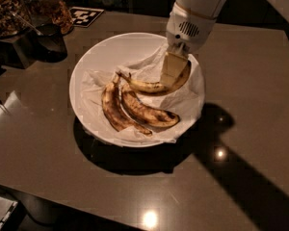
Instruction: Pick banana from white bowl
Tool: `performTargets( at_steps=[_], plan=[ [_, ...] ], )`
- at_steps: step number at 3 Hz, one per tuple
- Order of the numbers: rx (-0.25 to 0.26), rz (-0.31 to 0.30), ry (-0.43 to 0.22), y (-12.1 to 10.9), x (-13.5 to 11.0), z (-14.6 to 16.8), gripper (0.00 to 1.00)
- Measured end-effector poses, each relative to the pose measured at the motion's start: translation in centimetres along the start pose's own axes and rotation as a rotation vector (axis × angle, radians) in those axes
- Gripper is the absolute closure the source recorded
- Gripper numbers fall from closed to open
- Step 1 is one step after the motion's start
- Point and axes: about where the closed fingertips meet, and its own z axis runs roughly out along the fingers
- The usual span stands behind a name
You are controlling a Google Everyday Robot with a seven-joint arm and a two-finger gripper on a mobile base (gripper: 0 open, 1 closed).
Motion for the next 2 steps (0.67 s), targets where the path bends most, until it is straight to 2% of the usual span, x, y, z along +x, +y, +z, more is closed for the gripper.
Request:
performTargets(
  at_steps=[2],
  plan=[
    [-0.009,-0.083,-0.08,-0.1,0.8,-2.5,1.0]
  ],
)
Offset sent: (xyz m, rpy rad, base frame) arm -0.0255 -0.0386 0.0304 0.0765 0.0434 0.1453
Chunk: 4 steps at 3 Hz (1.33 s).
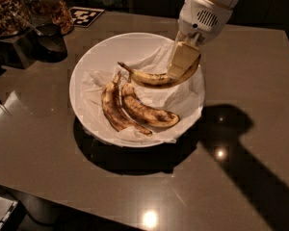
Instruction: Pick banana from white bowl
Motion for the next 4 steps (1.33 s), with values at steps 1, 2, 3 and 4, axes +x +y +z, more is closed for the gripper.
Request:
performTargets(
  at_steps=[1,2,3,4],
  plan=[
    [0.002,-0.053,-0.033,-0.1,0.5,-1.3,1.0],
    [0.016,-0.078,-0.059,-0.3,1.5,-2.4,1.0],
    [0.034,-0.088,-0.078,0.1,3.2,-3.7,1.0],
    [0.054,-0.088,-0.085,0.8,4.7,-4.8,1.0]
  ],
)
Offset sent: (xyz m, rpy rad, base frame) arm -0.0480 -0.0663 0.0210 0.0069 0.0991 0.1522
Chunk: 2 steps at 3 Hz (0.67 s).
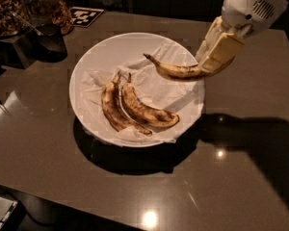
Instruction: Pick banana from white bowl
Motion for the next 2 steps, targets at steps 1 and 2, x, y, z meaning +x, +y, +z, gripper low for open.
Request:
performTargets(
  at_steps=[1,2],
  plan=[
    [0.018,-0.005,-0.001,1.0,1.0,-1.1,1.0],
    [0.039,-0.041,0.003,2.6,1.6,-2.0,1.0]
  ],
)
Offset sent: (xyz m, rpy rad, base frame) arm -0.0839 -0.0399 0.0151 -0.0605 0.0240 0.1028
